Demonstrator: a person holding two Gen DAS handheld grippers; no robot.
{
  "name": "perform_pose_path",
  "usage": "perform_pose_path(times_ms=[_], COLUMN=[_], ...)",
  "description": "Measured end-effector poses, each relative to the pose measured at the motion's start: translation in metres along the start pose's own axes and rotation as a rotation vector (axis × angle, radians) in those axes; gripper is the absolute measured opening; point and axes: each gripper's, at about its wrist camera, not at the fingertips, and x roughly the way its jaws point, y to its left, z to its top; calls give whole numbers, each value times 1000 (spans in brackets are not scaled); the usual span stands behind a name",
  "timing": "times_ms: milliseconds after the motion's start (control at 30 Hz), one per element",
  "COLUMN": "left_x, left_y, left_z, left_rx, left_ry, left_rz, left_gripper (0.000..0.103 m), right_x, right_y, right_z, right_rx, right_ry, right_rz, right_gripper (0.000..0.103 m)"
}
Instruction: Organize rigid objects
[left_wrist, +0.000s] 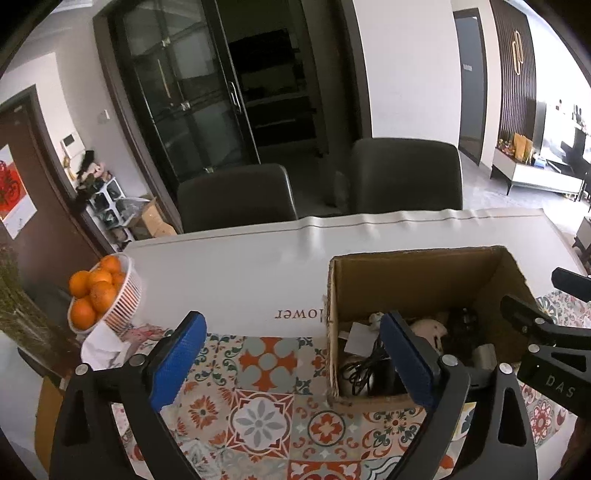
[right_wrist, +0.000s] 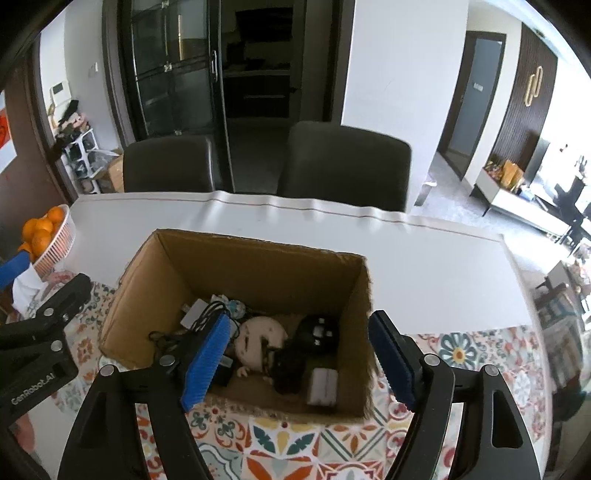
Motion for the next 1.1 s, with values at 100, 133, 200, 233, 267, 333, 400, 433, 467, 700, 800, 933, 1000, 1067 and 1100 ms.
perform_pose_path(times_ms=[100,133,200,233,267,333,400,433,467,700,800,933,1000,1067,1100], left_x=[-19,-26,-41,-48,-55,-70,-87,-93,-104,-159,-179,-194,-200,-205,-207], left_y=[4,5,8,10,11,14,17,17,19,24,24,24,24,24,23], left_z=[-4,-6,-10,-12,-15,-19,-25,-27,-30,-44,-52,-62,-68,-73,-76], left_rx=[-10,-13,-25,-31,-36,-47,-52,-50,-55,-71,-74,-83,-88,-91,-90], left_ry=[-33,-44,-61,-67,-73,-92,-111,-118,-135,-243,-278,-290,-286,-284,-283], left_rz=[0,-3,-14,-16,-16,-18,-19,-22,-20,21,50,36,12,5,3], left_gripper=[102,103,103,103,103,103,103,103,103,103,103,103,103,103,103], right_x=[-21,-31,-46,-55,-66,-84,-103,-110,-117,-162,-177,-192,-198,-204,-207], right_y=[-2,-2,-3,-4,-3,-3,-2,-1,-1,-2,-6,-9,-11,-12,-12], right_z=[-5,-8,-11,-13,-16,-20,-26,-28,-32,-53,-61,-74,-80,-87,-90], right_rx=[18,23,28,29,30,31,31,30,30,31,49,65,69,67,62], right_ry=[-31,-45,-69,-86,-106,-138,-172,-185,-197,-270,-298,-314,-318,-324,-328], right_rz=[-15,-20,-30,-39,-54,-73,-88,-88,-84,-68,-68,-45,-38,-37,-38], right_gripper=[82,84,86,87,89,93,93,94,94,95,95,96,96,96,96])
